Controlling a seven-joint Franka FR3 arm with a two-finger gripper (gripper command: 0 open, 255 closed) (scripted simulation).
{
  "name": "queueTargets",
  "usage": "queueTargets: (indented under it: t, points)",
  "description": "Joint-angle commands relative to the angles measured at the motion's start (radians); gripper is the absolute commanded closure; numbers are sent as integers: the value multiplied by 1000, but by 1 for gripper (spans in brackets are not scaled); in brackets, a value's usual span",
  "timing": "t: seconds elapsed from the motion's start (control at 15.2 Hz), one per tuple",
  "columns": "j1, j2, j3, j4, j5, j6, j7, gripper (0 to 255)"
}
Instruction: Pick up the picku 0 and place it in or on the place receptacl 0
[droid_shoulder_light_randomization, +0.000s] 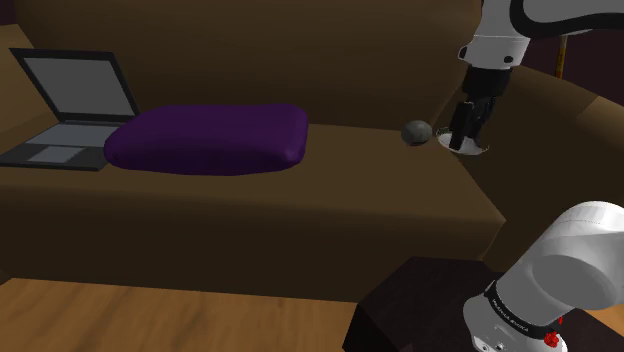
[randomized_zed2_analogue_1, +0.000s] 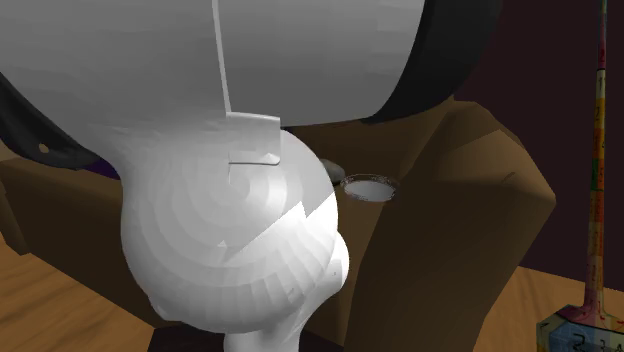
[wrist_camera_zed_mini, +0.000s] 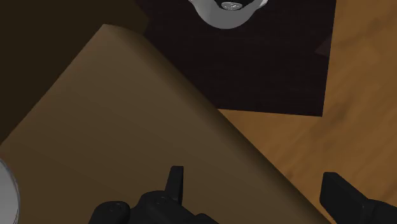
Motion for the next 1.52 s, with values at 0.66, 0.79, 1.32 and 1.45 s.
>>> queueTargets:
  t: [0.66, 0.79, 1.32, 1.45]
  points:
    - [80, 323, -270, 190, -129, 90, -562, 0]
    - [100, 405, -315, 248, -131, 106, -674, 0]
    - [142, 776, -434, 534, -53, 134, -1130, 0]
    - [136, 874, -442, 620, -20, 128, -1238, 0]
